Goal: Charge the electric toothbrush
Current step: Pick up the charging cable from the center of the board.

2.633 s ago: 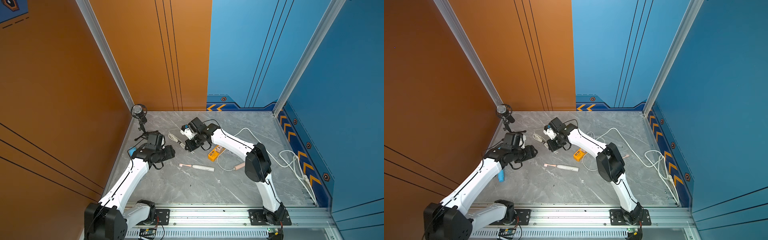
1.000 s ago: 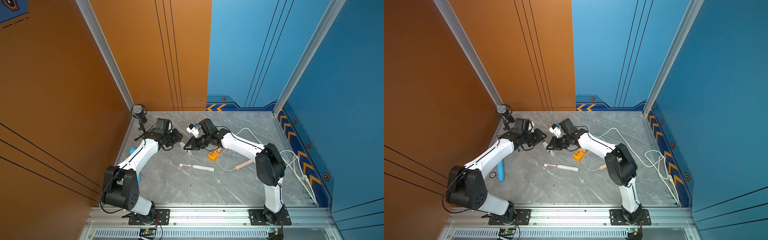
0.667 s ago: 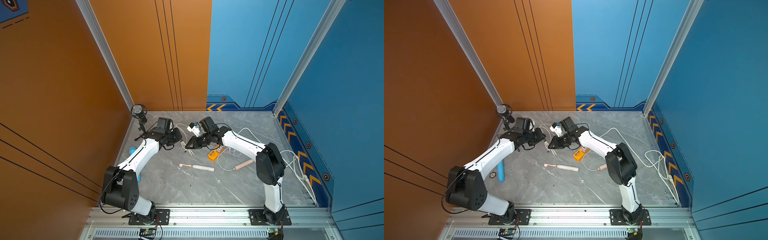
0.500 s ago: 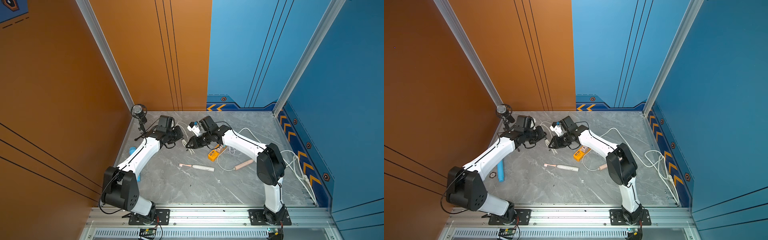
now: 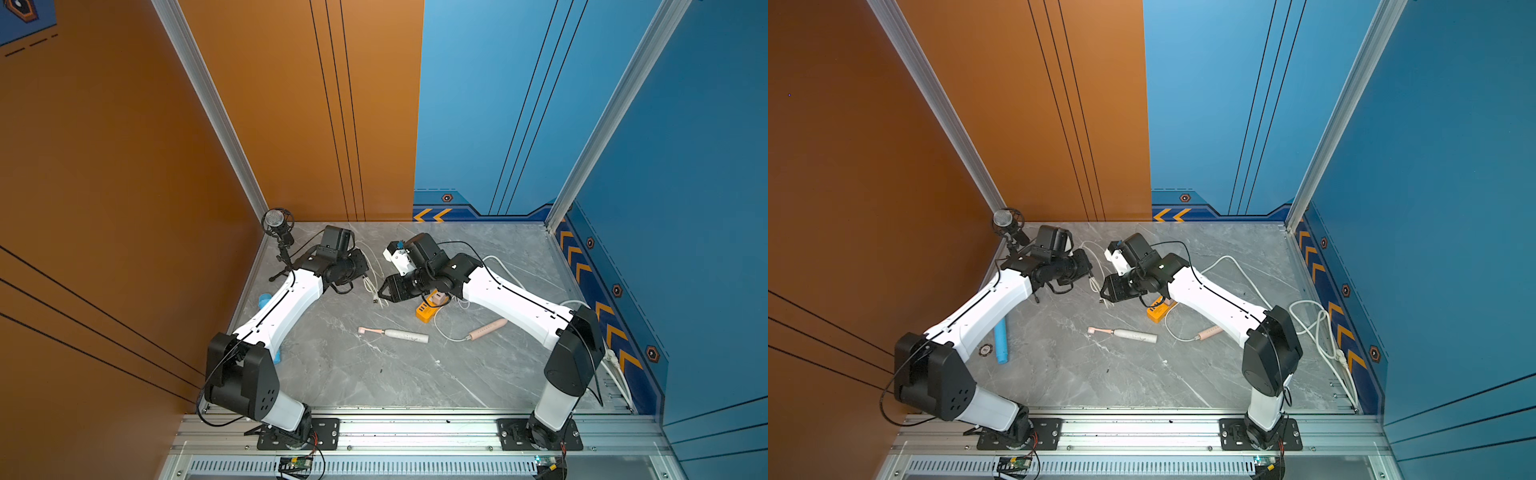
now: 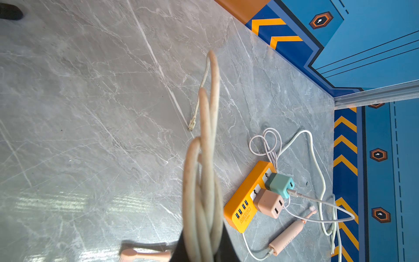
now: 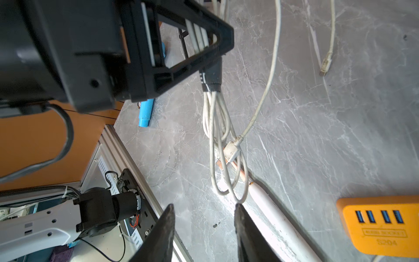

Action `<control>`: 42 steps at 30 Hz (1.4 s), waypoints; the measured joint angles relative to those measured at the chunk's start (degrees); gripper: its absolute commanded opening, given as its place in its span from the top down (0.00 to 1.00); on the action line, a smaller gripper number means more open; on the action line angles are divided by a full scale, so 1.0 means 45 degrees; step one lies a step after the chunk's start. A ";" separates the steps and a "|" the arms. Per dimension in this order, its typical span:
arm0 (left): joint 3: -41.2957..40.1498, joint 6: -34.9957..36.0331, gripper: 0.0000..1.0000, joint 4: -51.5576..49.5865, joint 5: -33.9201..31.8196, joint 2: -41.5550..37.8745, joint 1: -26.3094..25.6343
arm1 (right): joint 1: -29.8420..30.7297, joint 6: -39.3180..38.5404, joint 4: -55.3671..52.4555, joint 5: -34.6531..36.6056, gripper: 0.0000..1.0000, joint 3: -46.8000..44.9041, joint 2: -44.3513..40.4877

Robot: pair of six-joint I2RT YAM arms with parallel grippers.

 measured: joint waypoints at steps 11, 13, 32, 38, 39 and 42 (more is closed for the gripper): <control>0.0253 0.0568 1.00 -0.0034 0.0967 -0.0010 -0.0403 | -0.1083 0.2424 0.0918 -0.0010 0.57 0.0112 0.1253; 0.0253 0.0622 1.00 -0.0039 0.1044 -0.0010 -0.0486 | -0.1064 0.2647 0.0971 -0.0063 0.58 0.0238 0.1603; 0.0495 0.1224 1.00 -0.0083 0.1462 -0.0010 -0.0520 | -0.1039 0.3303 0.1564 0.0544 1.00 0.0505 0.2302; 0.0243 0.2045 1.00 -0.0432 0.2404 -0.0005 -0.0296 | -0.1515 0.2336 0.2064 0.2584 1.00 -0.0539 0.0981; 0.0243 0.2161 1.00 -0.0495 0.2579 0.0000 -0.0291 | -0.1579 0.2302 0.2283 0.2861 1.00 -0.0787 0.0675; 0.0248 0.2438 1.00 -0.0622 0.3109 0.0068 -0.0301 | -0.1715 0.2613 0.3599 0.2948 1.00 -0.1593 -0.0078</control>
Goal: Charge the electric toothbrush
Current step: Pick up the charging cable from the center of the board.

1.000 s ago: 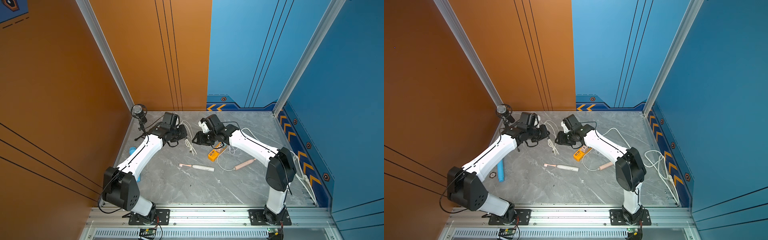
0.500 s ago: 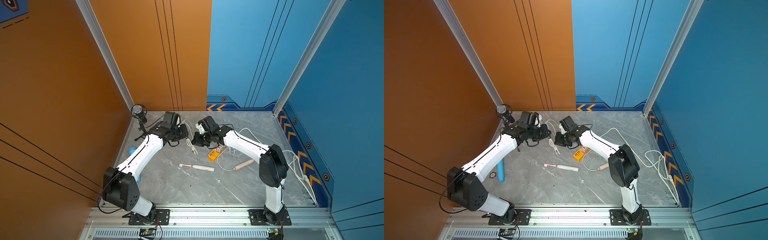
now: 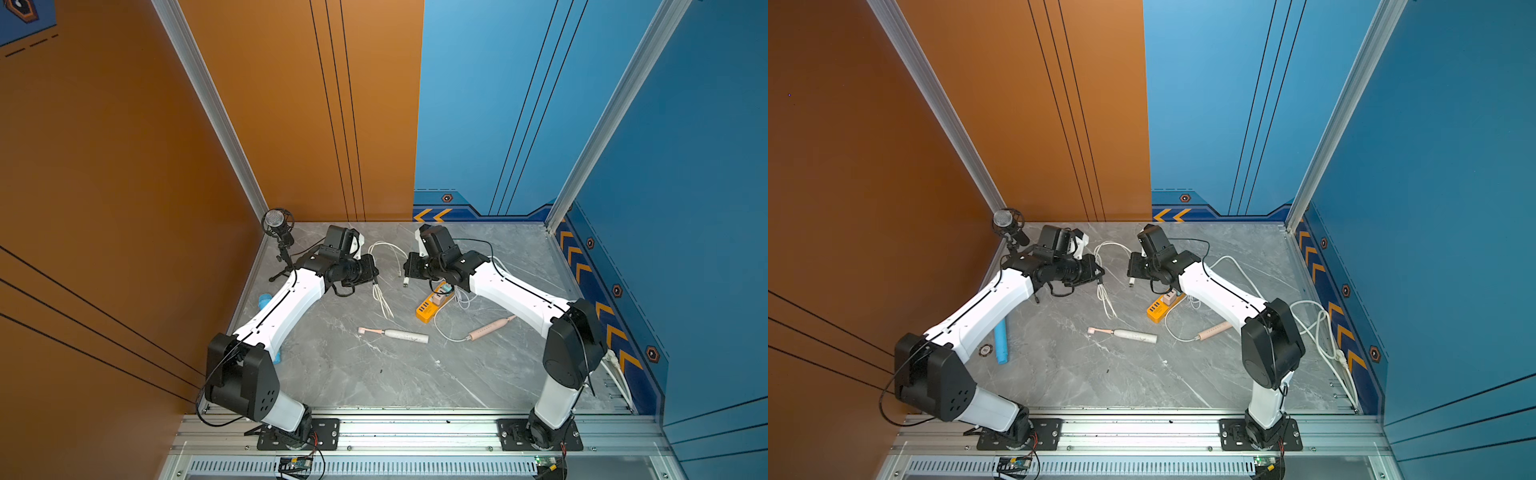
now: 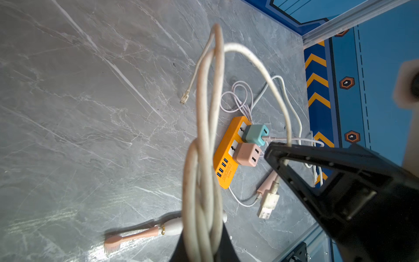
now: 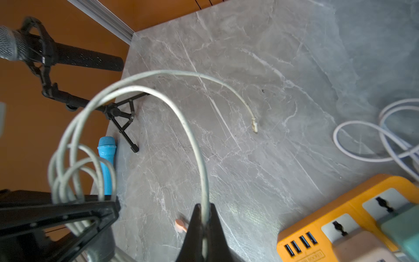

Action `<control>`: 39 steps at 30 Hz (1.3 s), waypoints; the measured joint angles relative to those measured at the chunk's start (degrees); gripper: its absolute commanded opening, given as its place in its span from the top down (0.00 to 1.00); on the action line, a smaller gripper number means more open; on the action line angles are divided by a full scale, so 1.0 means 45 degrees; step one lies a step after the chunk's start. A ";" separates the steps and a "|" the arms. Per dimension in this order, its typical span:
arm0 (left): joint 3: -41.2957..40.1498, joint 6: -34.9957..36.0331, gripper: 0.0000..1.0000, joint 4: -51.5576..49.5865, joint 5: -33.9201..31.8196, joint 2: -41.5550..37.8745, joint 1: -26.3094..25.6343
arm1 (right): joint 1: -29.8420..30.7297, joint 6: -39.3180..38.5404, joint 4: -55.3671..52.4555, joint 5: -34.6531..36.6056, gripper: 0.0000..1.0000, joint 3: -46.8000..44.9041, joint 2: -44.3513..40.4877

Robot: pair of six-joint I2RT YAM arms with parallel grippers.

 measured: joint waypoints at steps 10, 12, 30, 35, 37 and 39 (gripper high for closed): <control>0.0729 0.1613 1.00 -0.0899 -0.1515 0.1579 0.0699 | -0.0087 -0.0826 0.2730 -0.1103 1.00 -0.1579 -0.1083; 0.1064 0.2050 0.98 -0.0937 -0.2084 0.2166 0.0772 | -0.0112 -0.1258 0.2948 -0.1593 1.00 -0.1656 -0.1098; -0.0155 0.2943 0.50 -0.1156 -0.3211 -0.0015 0.0146 | -0.0068 -0.2594 0.4265 -0.2633 1.00 -0.2084 -0.0617; -0.0869 0.2914 0.49 -0.1175 -0.3075 -0.1501 -0.0670 | -0.0199 -0.2773 0.4362 -0.3317 1.00 -0.2356 -0.0617; -0.0962 0.2929 0.49 -0.1175 -0.2909 -0.1744 -0.1059 | -0.0223 -0.2866 0.4342 -0.3483 1.00 -0.2375 -0.0617; -0.1030 0.3011 0.49 -0.1171 -0.2817 -0.1923 -0.1433 | -0.0257 -0.2890 0.4342 -0.3609 1.00 -0.2375 -0.0617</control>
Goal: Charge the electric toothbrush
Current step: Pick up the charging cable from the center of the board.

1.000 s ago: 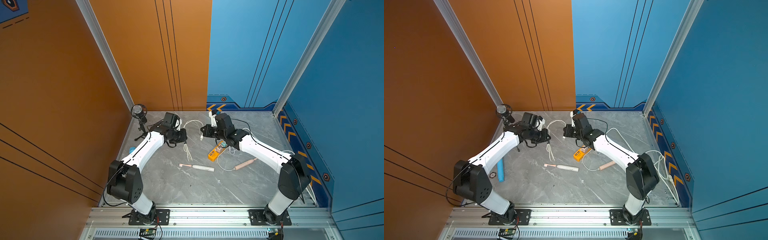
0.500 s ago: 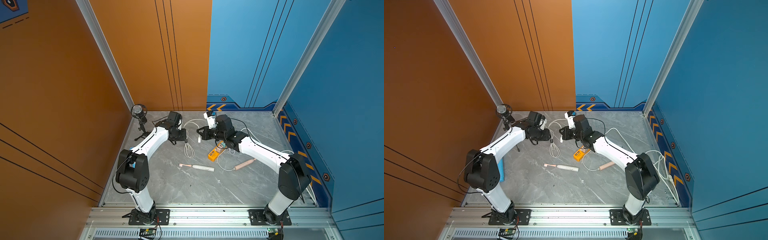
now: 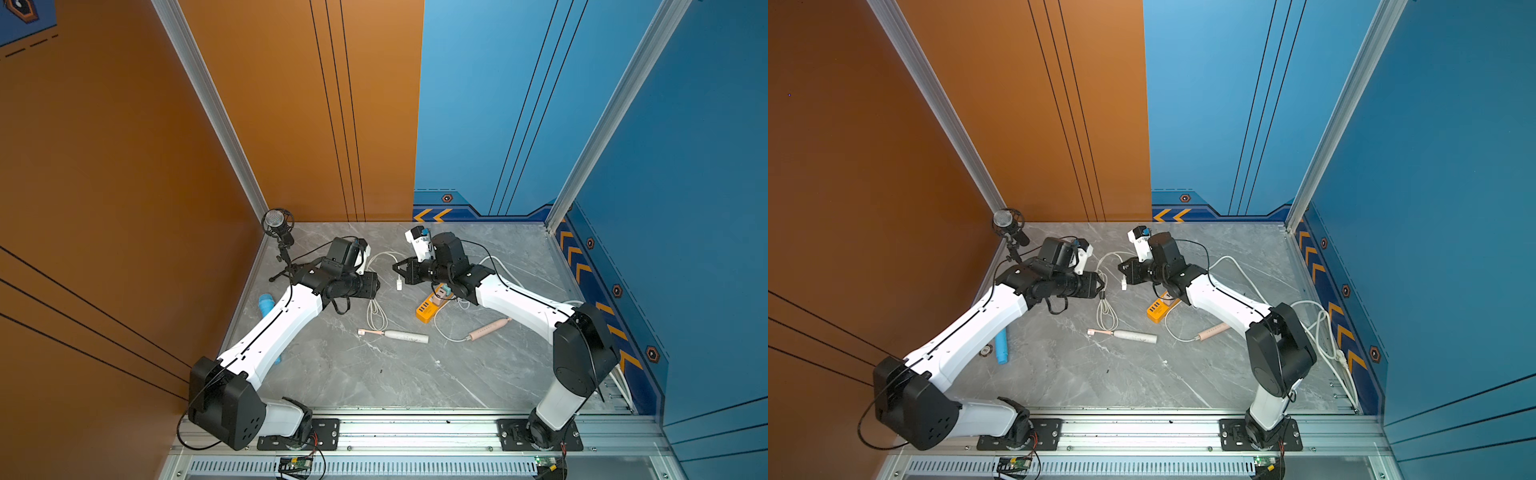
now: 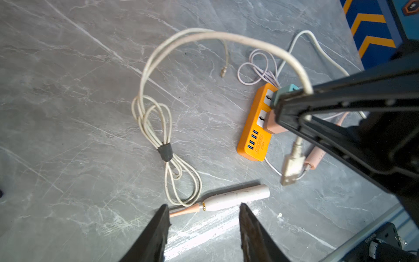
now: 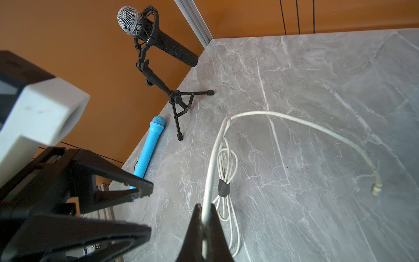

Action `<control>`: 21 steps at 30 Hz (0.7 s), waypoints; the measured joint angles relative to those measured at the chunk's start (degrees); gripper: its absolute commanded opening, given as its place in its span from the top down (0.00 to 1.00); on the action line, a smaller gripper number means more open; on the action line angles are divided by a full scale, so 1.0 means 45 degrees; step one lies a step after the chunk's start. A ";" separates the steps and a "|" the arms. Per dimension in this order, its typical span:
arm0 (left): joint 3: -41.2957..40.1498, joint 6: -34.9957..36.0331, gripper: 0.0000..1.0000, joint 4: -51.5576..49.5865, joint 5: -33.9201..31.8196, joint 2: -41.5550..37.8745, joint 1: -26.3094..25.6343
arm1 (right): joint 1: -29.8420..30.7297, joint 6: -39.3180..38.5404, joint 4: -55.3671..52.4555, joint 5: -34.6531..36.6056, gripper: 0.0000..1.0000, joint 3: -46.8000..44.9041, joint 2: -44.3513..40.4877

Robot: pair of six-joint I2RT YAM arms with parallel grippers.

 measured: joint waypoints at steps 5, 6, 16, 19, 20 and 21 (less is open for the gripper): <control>-0.0092 0.0248 0.49 0.0000 0.0000 -0.0369 -0.0811 | -0.0049 0.0112 -0.0141 -0.0204 1.00 0.0000 0.0000; -0.0092 0.0248 0.49 0.0005 0.0000 -0.0379 -0.0913 | -0.0049 0.0121 -0.0155 -0.0228 1.00 0.0000 0.0000; -0.0092 0.0223 0.50 0.0325 0.0481 -0.0374 -0.1229 | -0.0262 0.0704 -0.0534 0.0015 1.00 -0.0141 -0.0228; -0.0175 0.0214 0.50 0.0743 0.0476 -0.0393 -0.1243 | -0.0335 0.1234 -0.0782 0.0316 1.00 -0.0141 -0.0355; -0.0282 0.0219 0.50 0.0952 0.0481 -0.0423 -0.1243 | -0.0345 0.1423 -0.0918 0.0432 1.00 -0.0136 -0.0389; -0.0423 0.0228 0.49 0.1166 0.0457 -0.0476 -0.1263 | -0.0355 0.1666 -0.1171 0.0641 1.00 -0.0092 -0.0403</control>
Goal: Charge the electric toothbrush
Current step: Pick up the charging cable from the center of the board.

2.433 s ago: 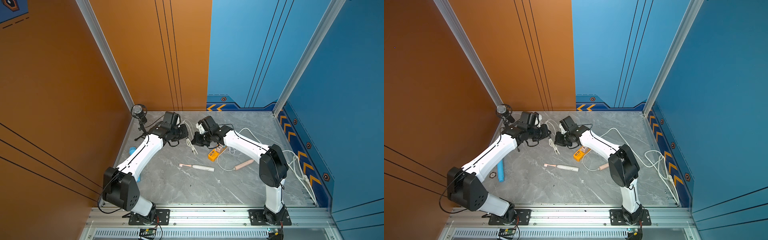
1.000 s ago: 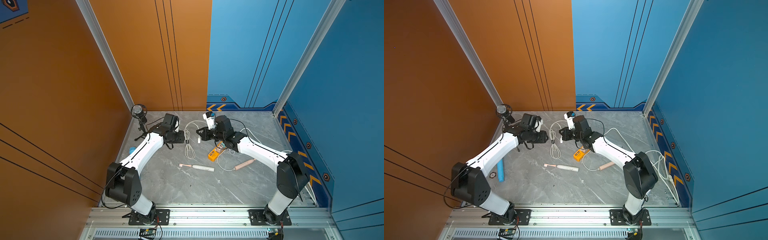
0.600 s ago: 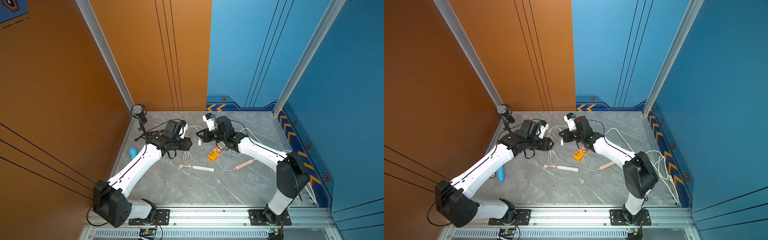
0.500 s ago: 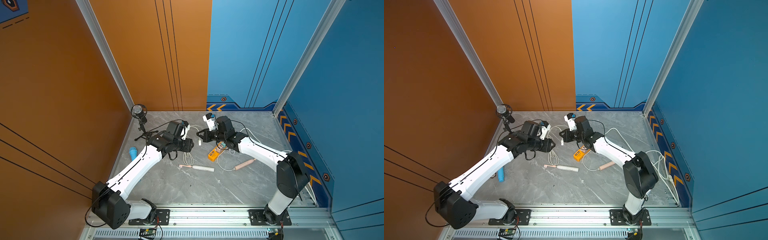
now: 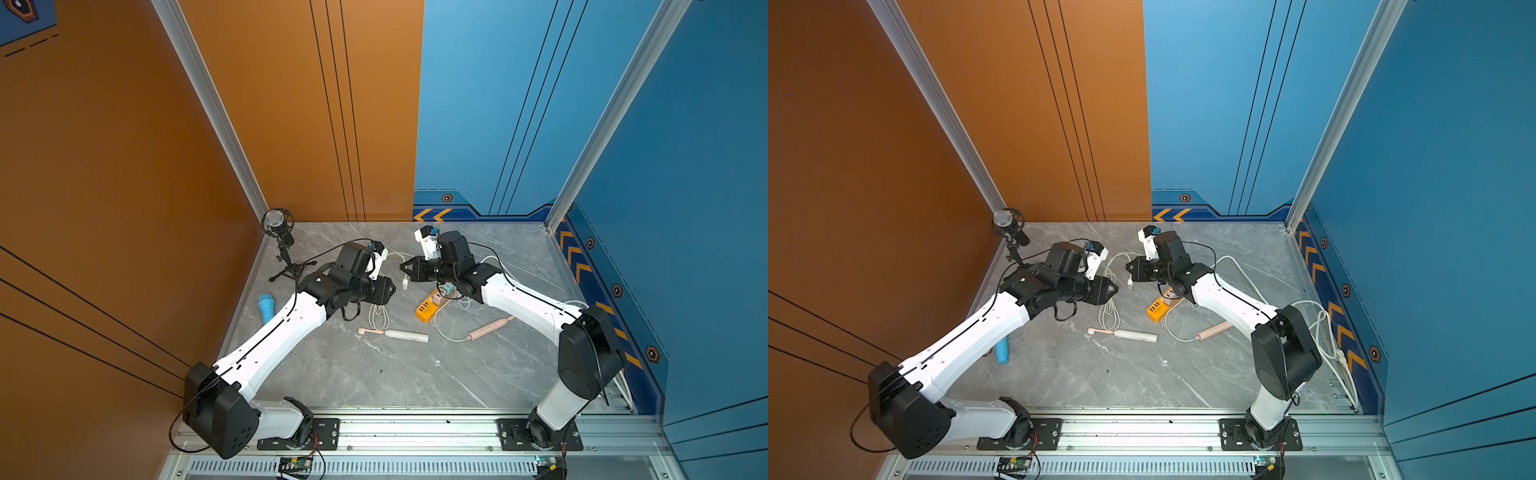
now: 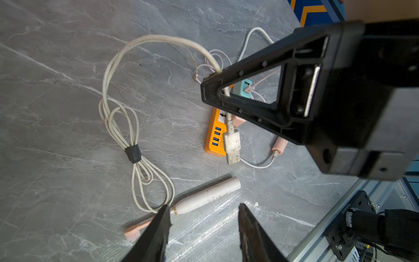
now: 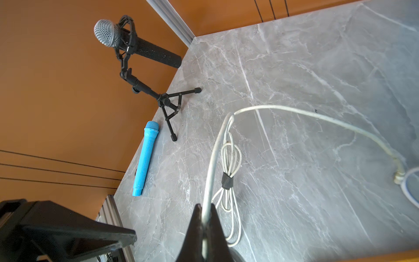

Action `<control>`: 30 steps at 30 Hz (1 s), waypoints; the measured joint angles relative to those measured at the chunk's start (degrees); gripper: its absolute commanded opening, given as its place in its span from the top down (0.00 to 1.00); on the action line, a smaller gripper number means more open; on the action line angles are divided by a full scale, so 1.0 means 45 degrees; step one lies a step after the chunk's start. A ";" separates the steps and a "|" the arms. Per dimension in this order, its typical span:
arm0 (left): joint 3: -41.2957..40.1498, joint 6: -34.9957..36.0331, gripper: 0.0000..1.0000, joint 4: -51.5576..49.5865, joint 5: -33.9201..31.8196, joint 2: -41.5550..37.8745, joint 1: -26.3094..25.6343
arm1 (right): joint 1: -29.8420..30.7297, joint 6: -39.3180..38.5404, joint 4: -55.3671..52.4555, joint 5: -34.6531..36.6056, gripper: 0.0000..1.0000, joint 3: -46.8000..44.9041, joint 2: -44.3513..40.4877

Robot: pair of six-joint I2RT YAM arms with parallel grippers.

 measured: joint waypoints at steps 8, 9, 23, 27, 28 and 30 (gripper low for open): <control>-0.1676 0.2195 0.39 0.1938 -0.1831 -0.0845 -0.1413 | 0.0000 0.2807 -0.3954 0.1627 1.00 0.2851 0.0651; -0.1749 0.2701 0.39 0.2171 -0.2103 -0.0845 -0.1666 | 0.0005 0.3240 -0.4337 0.1666 1.00 0.3240 0.0797; -0.3113 0.6649 0.54 0.6426 -0.4279 -0.0262 -0.2939 | 0.0146 0.6431 -0.7412 0.1991 1.00 0.4663 0.1321; -0.3434 0.7096 0.56 0.7130 -0.4430 -0.0267 -0.2837 | 0.0146 0.6756 -0.7509 0.1977 1.00 0.4765 0.1321; -0.3492 0.7193 0.57 0.7218 -0.4425 -0.0267 -0.2803 | 0.0146 0.6805 -0.7529 0.1972 1.00 0.4765 0.1321; -0.3580 0.7393 0.59 0.7310 -0.4405 -0.0267 -0.2710 | 0.0151 0.6965 -0.7558 0.1962 1.00 0.4765 0.1321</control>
